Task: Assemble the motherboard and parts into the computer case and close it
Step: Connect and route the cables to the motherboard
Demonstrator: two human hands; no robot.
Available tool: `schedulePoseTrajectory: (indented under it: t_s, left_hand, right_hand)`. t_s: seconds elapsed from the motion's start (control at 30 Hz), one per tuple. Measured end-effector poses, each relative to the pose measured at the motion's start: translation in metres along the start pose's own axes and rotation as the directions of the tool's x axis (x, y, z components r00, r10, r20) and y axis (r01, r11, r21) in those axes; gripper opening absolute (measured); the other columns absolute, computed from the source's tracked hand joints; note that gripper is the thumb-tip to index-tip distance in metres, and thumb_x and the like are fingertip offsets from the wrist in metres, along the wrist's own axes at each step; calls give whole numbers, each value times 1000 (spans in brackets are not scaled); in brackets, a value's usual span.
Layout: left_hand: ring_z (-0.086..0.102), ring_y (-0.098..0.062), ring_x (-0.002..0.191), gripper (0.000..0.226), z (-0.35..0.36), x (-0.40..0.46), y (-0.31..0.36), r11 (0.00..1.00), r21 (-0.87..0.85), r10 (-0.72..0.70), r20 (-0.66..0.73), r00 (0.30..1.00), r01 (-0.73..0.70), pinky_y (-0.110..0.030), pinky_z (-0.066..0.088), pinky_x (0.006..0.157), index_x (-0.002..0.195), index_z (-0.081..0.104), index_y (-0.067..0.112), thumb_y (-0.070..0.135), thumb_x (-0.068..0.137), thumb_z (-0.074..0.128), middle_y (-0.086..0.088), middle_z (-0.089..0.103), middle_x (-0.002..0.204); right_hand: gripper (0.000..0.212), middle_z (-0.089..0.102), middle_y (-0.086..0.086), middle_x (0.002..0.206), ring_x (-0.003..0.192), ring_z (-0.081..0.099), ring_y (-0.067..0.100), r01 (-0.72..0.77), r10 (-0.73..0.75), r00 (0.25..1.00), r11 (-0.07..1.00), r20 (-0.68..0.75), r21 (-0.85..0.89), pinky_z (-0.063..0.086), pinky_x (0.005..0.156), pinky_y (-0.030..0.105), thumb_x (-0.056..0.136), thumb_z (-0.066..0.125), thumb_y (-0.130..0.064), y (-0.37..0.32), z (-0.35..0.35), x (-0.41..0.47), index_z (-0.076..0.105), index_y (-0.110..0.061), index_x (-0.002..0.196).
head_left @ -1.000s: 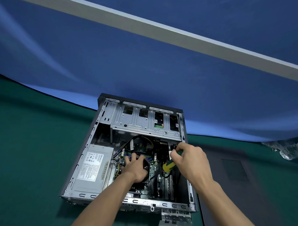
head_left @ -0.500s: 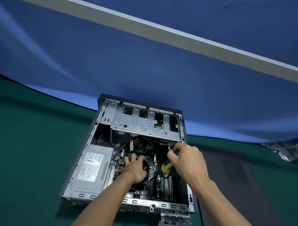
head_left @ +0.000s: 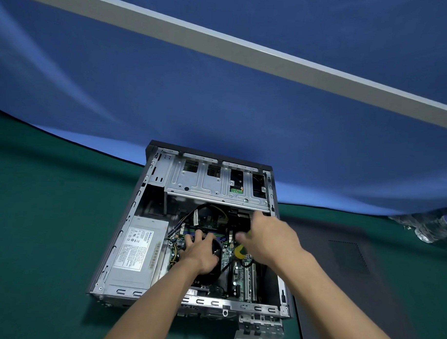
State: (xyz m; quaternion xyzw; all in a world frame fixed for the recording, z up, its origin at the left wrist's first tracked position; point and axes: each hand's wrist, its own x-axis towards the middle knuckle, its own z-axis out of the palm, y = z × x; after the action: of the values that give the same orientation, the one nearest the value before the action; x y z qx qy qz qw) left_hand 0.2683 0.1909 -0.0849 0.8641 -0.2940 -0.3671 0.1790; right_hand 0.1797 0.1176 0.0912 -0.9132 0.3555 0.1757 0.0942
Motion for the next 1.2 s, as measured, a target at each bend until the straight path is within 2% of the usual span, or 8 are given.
schedulePoseTrajectory:
  t_s: [0.3,0.43,0.53,0.7,0.83,0.97,1.07,1.2]
  left_hand:
    - [16,-31,131,44,1,0,-1,1000,-14,3,6,1000,-3,-56,25,107,130,38,27,25,90,57,-4,24,137]
    - [16,-31,130,45,0,1,-1,1000,-5,5,0,1000,-5,-55,26,106,131,37,27,27,90,57,-4,24,137]
    - [15,-31,131,45,0,0,0,1000,-2,3,6,1000,-3,-55,27,106,131,37,26,25,91,57,-4,23,137]
    - [14,-32,132,45,0,1,-1,1000,-1,5,6,1000,-5,-55,27,107,131,37,27,24,90,56,-4,23,138]
    - [15,-31,131,45,0,0,-1,1000,-3,4,10,1000,-4,-55,27,107,131,37,26,23,90,56,-4,23,138]
    - [14,-31,132,48,1,1,-1,1000,1,2,3,1000,-2,-54,27,107,133,36,27,24,90,57,-4,23,139]
    - [14,-31,131,46,0,0,-1,1000,-7,2,6,1000,-2,-54,27,107,131,37,27,22,89,56,-4,24,138]
    - [14,-31,132,48,0,1,-1,1000,2,3,1,1000,-3,-54,27,108,132,36,26,25,90,57,-4,23,139]
  right_hand:
    - [33,64,8,90,76,62,27,-83,63,988,986,139,143,52,69,35,97,48,-31,-2,-8,-1,35,-11,120]
    - [38,67,10,103,86,61,27,-169,166,985,982,45,83,43,69,29,98,42,-47,2,-5,-1,51,-11,91]
    - [34,64,10,107,93,65,28,-188,147,968,961,201,203,54,79,38,95,51,-43,5,-9,1,45,-12,105]
    - [39,62,12,116,103,60,31,-162,161,986,987,-51,-17,39,70,29,102,34,-38,2,-1,-3,55,-8,114]
    - [37,55,11,119,103,58,31,-133,124,988,986,90,99,43,72,32,95,51,-31,1,-3,-5,40,-11,123]
    - [32,62,10,114,101,61,30,-143,143,990,989,6,40,41,70,29,98,43,-35,-3,0,-8,53,-10,115]
    - [26,59,12,109,86,65,31,-136,74,978,936,195,324,55,66,34,92,55,-23,-3,-4,-5,39,-15,111]
    - [18,63,16,109,92,65,34,-112,112,994,974,15,199,55,76,36,97,44,-17,-5,-1,-6,52,-8,110]
